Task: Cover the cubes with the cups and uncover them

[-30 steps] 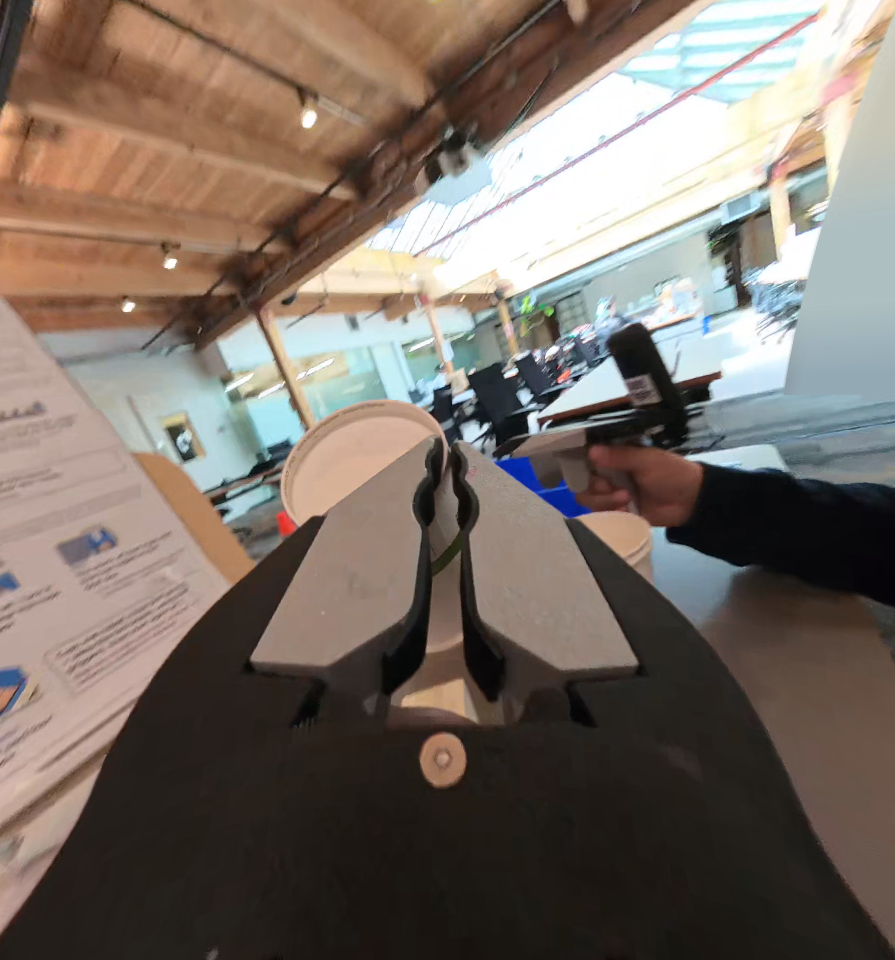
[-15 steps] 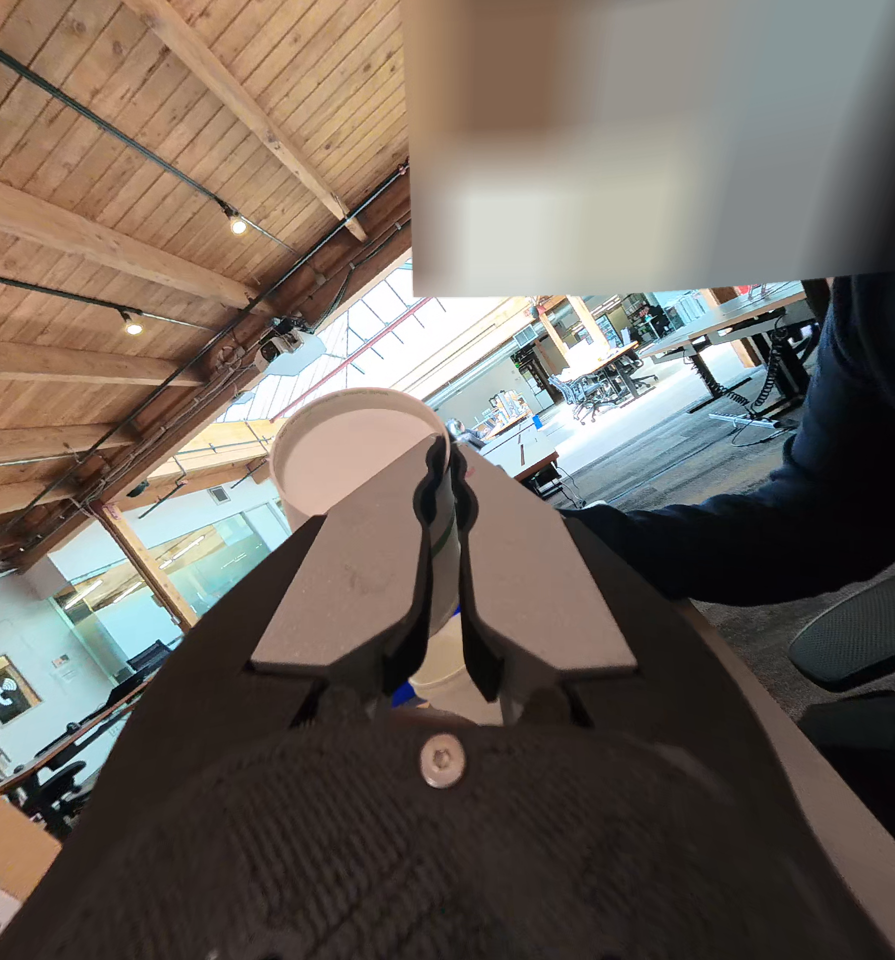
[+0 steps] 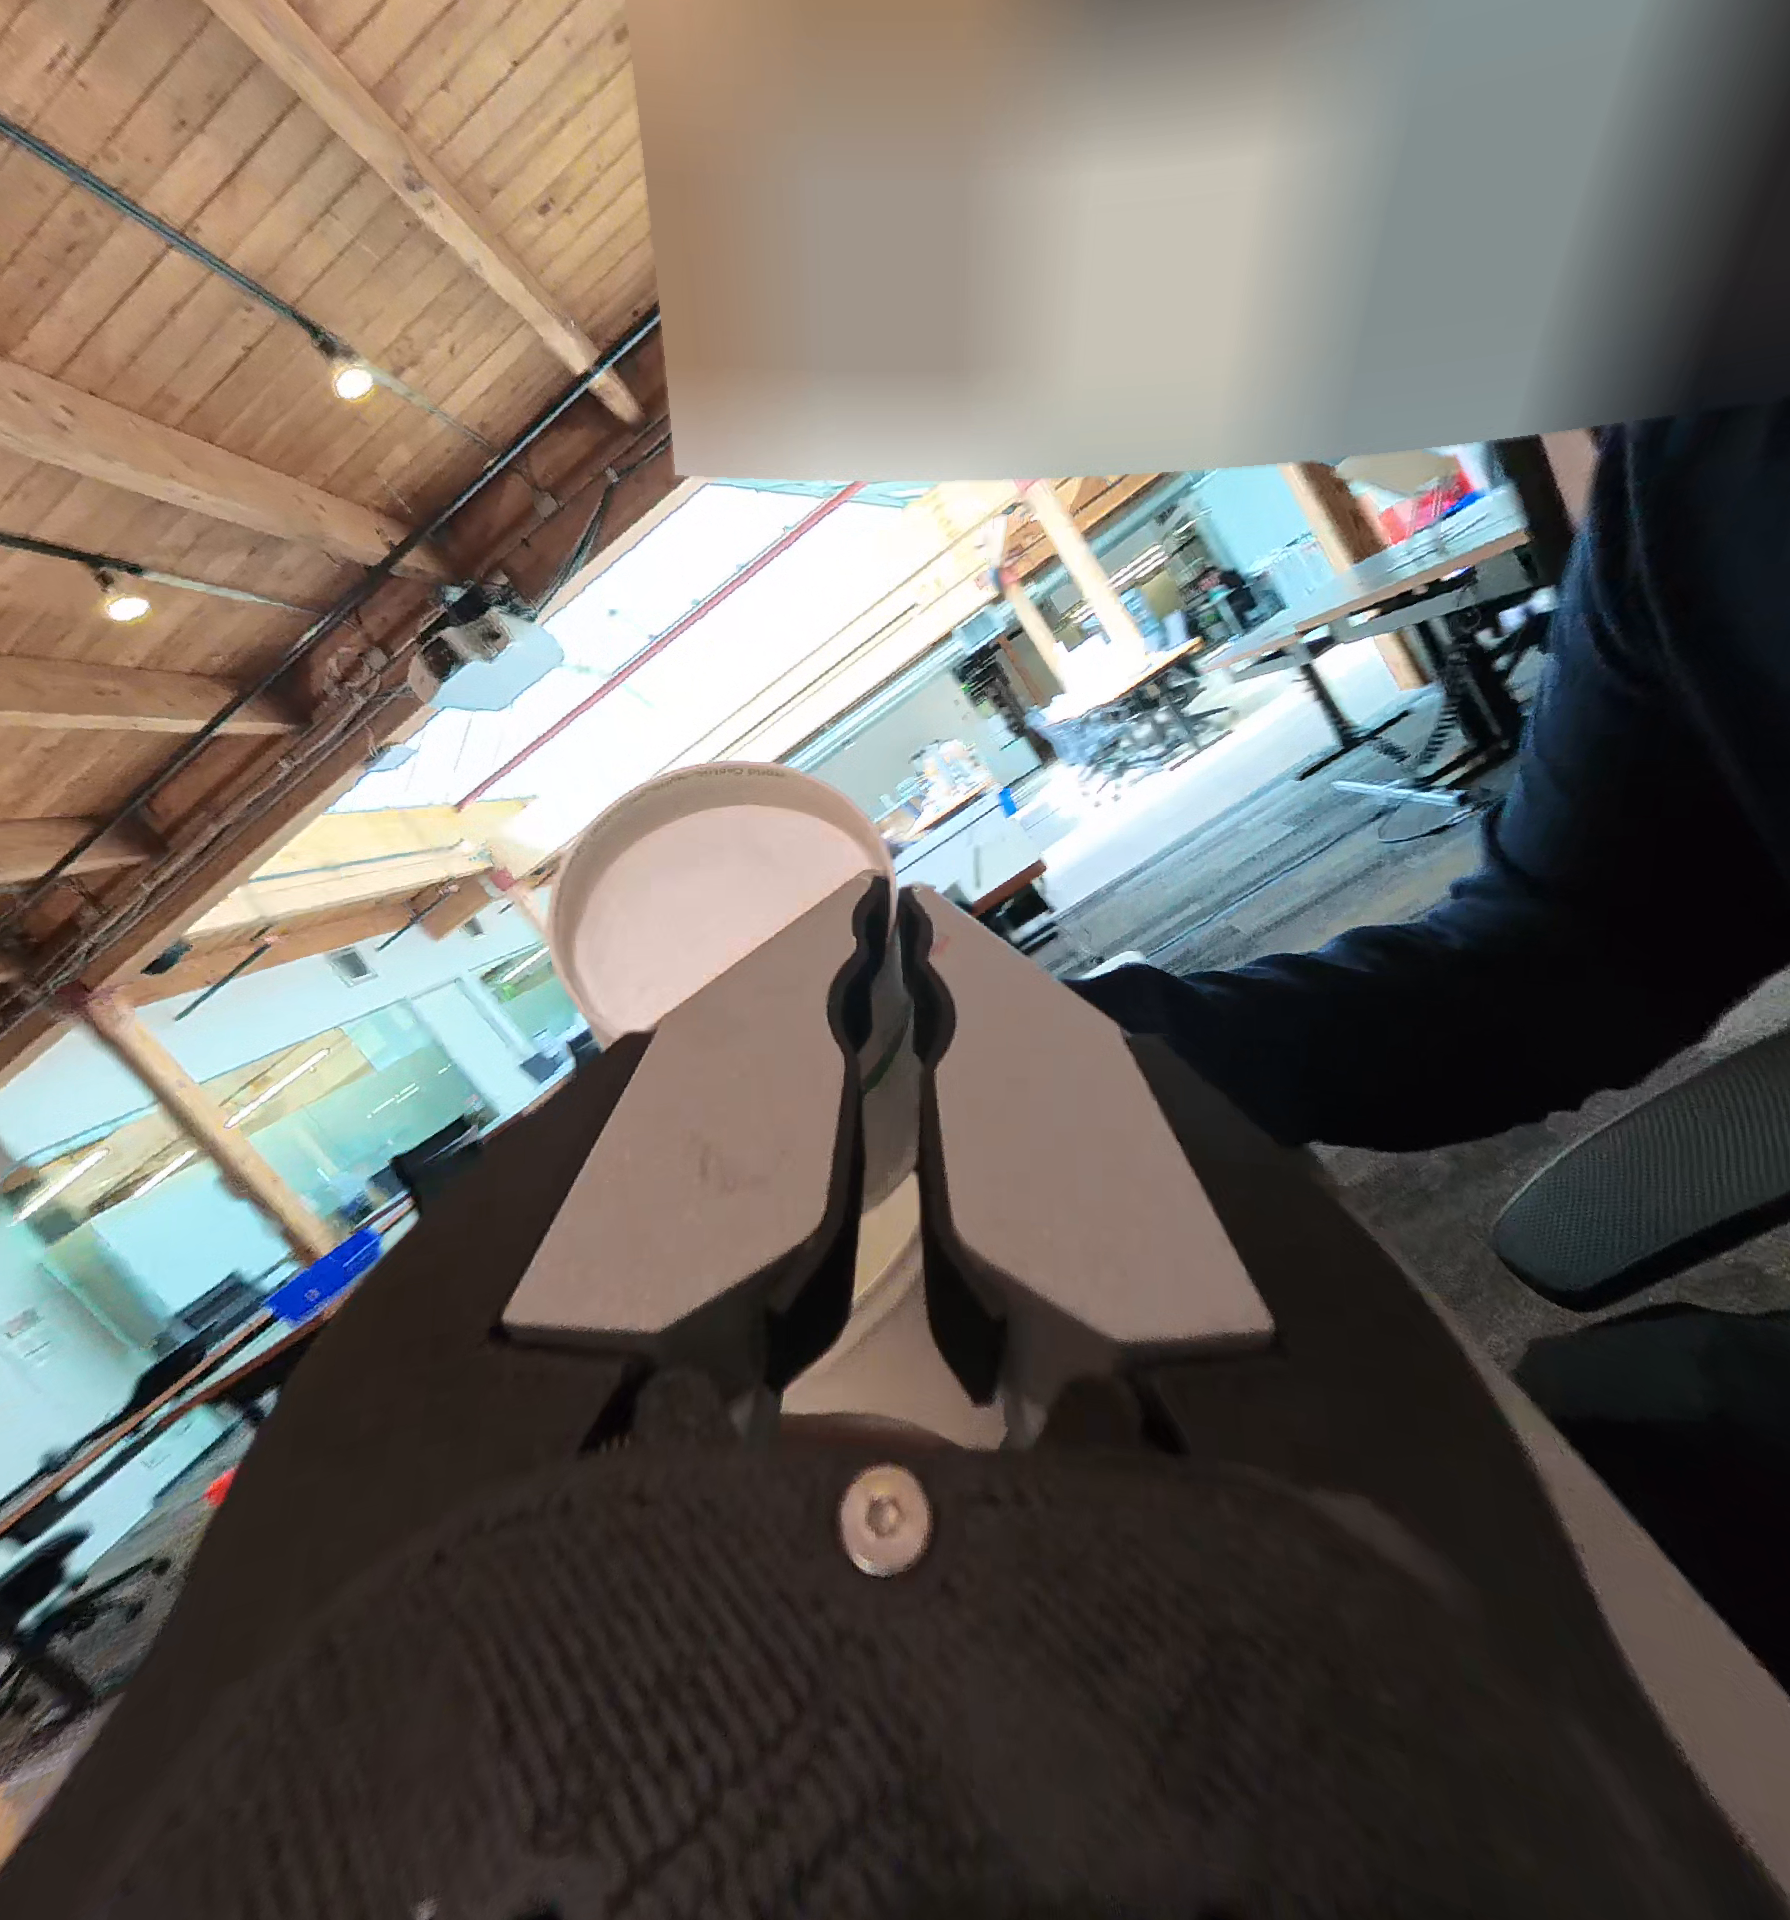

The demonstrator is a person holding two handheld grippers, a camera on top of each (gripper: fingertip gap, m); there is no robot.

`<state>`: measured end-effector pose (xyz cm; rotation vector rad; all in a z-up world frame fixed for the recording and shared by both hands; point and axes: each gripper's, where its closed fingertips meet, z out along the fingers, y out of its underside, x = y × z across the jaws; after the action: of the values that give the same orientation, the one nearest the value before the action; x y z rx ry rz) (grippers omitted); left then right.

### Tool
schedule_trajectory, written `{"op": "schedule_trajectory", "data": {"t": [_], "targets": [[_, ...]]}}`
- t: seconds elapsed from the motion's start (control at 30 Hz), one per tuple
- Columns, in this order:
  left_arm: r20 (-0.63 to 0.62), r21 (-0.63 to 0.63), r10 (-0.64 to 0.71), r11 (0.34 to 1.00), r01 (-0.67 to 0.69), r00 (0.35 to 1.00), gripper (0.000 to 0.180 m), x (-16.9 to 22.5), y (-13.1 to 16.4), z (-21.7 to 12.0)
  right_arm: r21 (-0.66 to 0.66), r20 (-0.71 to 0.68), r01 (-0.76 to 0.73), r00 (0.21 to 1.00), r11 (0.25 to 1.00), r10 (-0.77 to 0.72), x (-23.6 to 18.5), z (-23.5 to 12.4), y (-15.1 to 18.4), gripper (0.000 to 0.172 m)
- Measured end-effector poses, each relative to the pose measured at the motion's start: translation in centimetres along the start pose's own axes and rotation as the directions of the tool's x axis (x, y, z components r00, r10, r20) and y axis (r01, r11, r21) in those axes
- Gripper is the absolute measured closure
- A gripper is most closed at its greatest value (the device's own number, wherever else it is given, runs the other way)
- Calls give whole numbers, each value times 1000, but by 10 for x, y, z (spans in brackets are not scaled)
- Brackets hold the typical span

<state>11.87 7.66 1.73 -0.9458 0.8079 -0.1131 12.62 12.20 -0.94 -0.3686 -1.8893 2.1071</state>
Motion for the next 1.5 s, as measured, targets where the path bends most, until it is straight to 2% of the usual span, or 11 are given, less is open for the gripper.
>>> {"op": "schedule_trajectory", "data": {"t": [0.13, 0.23, 0.4, 0.53, 0.67, 0.8, 0.87, 1.0, 1.13, 1.33, 1.5], "targets": [[154, -87, 22, 996, -8, 988, 174, -27, 16, -7, 45, -119, 67, 991, 997, -61, 15, -13, -13, 172], [287, -143, -53, 985, 97, 957, 166, -55, 34, -15, 126, -268, 132, 959, 983, -94, 32, -33, -32, 172], [459, -337, -32, 918, 207, 888, 171, -87, 89, -33, 154, -604, 258, 789, 954, -116, 71, -79, -51, 172], [478, -499, 65, 841, 210, 876, 172, -91, 124, -42, 174, -704, 344, 699, 923, -127, 73, -105, -64, 172], [460, -617, 144, 762, 198, 876, 172, -89, 148, -49, 91, -804, 419, 566, 903, -182, 79, -129, -68, 172], [446, -668, 196, 722, 180, 873, 174, -89, 157, -53, -155, -696, 222, 667, 963, -266, 80, -118, -37, 172], [467, -657, 182, 726, 202, 865, 175, -92, 156, -55, -336, -665, 101, 679, 937, -311, 79, -121, -27, 172], [483, -638, 190, 745, 195, 855, 175, -97, 150, -57, -576, -537, -15, 760, 817, -365, 54, -109, -23, 172], [501, -626, 202, 756, 191, 842, 178, -101, 148, -60, -785, -416, -119, 828, 608, -375, 36, -105, -3, 172], [521, -623, 165, 745, 240, 838, 179, -103, 157, -66, -898, -355, -227, 881, 378, -314, 29, -109, 26, 172], [510, -632, 161, 736, 242, 845, 179, -101, 160, -65, -910, -356, -261, 890, 321, -286, 38, -107, 34, 170]]}}
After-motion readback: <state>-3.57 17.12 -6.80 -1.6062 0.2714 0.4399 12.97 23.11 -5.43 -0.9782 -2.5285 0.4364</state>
